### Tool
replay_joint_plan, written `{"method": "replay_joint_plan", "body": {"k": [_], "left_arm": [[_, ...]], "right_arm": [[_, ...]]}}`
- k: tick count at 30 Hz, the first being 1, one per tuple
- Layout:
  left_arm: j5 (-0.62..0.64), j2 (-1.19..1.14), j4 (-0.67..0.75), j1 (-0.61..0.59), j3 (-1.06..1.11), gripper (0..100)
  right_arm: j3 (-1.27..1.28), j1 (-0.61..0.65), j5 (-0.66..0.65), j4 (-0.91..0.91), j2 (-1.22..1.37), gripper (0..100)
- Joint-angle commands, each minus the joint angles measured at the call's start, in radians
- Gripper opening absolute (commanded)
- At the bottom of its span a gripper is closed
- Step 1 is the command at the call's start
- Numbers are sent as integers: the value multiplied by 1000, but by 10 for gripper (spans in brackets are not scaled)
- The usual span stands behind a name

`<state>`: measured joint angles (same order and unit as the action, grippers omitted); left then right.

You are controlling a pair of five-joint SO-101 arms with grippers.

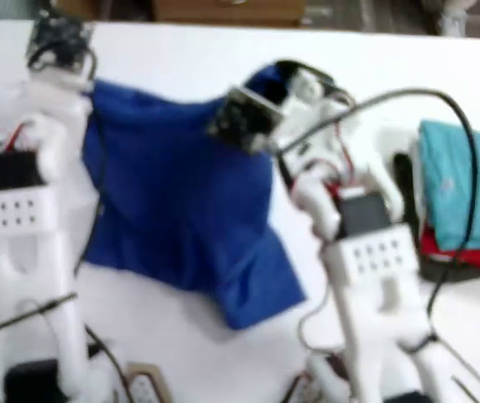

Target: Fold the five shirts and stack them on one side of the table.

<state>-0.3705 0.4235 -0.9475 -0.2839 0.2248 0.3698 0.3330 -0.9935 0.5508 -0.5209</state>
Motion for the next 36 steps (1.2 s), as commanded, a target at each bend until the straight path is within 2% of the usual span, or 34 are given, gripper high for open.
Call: {"method": "replay_joint_plan", "body": {"k": [1,5,13,20,29,32,36], "left_arm": [[-20,-6,55,-35,-5,21],[-20,-110,66,-74,-81,20],[-55,-496,61,-86,-165,20],[-55,-720,60,-86,-236,20],[-55,-862,-74,-87,-357,21],[-55,-905,-121,-95,-386,21],[-55,-939,-129,-112,-418,21]], "right_arm": [[-98,-12,2,-39,105,22],[-233,-12,3,-31,252,22],[-249,-10,12,12,463,22],[-249,36,170,12,619,22],[-288,110,184,13,839,25],[-347,111,184,79,840,66],[-465,85,186,315,789,177]]}}
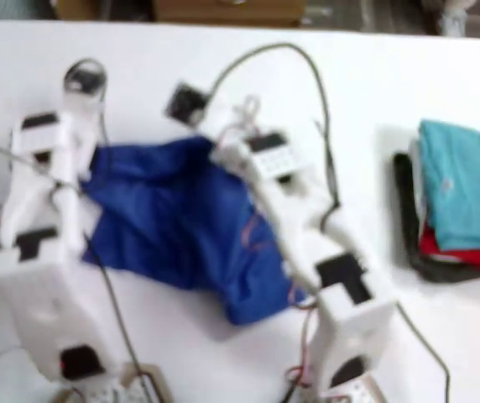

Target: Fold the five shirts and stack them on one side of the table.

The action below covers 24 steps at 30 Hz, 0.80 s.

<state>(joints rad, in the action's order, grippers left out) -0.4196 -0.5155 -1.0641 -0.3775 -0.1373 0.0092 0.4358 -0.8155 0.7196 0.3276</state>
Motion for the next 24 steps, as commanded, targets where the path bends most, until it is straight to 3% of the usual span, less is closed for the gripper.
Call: {"method": "replay_joint_plan", "body": {"k": [1,6,10,14,24], "left_arm": [[-6,-6,-12,-20,-67,21],[-6,-12,-12,-20,-84,21],[-6,-14,-12,-18,-84,21],[-6,-14,-12,-20,-81,21],[-8,-14,-14,-31,-76,21]], "right_arm": [[-126,-24,5,211,-74,183],[-144,-65,3,403,-130,184],[-109,-91,-3,443,-140,184],[-11,-91,-92,479,-143,184],[173,-90,-152,329,-133,184]]}}
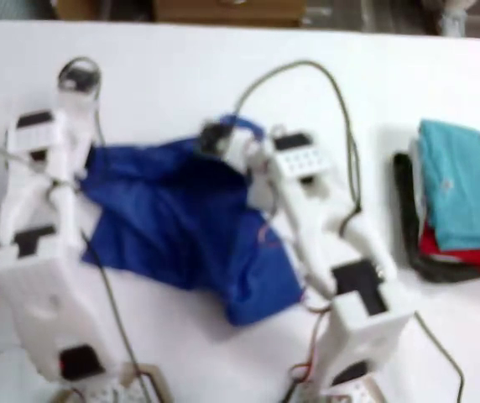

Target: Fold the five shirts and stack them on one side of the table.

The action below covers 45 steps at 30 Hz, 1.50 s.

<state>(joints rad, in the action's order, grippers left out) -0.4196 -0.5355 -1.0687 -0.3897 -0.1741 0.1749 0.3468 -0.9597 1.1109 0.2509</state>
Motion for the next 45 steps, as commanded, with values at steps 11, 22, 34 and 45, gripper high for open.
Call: {"method": "replay_joint_plan", "body": {"k": [11,22,34,45], "left_arm": [[-8,8,-35,-20,-44,21],[-8,6,-34,-20,-47,21],[-8,8,-31,-20,-47,21],[-8,6,-29,-20,-47,21]], "right_arm": [[8,-5,31,-231,87,183],[-212,-10,64,-248,283,171],[-391,-102,63,-125,332,20],[-770,-142,61,125,332,20]]}}
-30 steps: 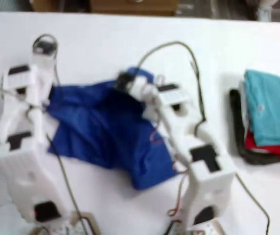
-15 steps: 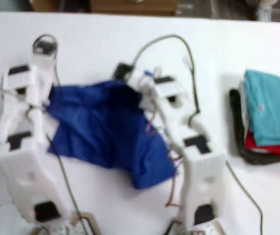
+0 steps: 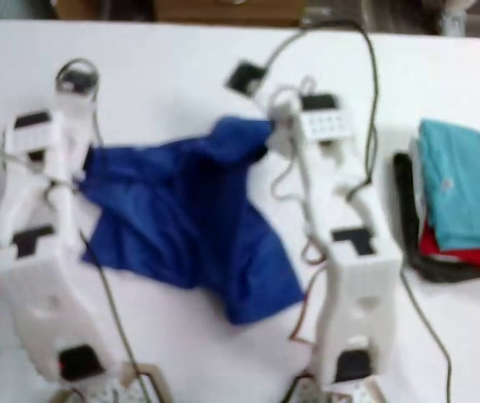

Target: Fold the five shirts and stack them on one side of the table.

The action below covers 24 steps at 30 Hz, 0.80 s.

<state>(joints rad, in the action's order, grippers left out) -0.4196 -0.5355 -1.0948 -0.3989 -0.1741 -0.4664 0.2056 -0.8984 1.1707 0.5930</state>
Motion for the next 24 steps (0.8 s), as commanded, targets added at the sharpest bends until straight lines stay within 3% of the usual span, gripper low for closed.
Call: {"method": "replay_joint_plan", "body": {"k": [1,7,14,20,24], "left_arm": [[-8,8,-5,-11,-47,21],[-3,35,-75,-14,-128,21],[0,130,-356,31,-440,21],[0,227,-612,123,-743,21],[-2,311,-684,152,-934,21]], "right_arm": [[-167,1,0,94,-10,20],[-437,10,0,285,-10,20],[-867,24,-2,495,-10,20],[-1181,27,-2,524,-10,20],[-1198,19,-60,526,-71,20]]}}
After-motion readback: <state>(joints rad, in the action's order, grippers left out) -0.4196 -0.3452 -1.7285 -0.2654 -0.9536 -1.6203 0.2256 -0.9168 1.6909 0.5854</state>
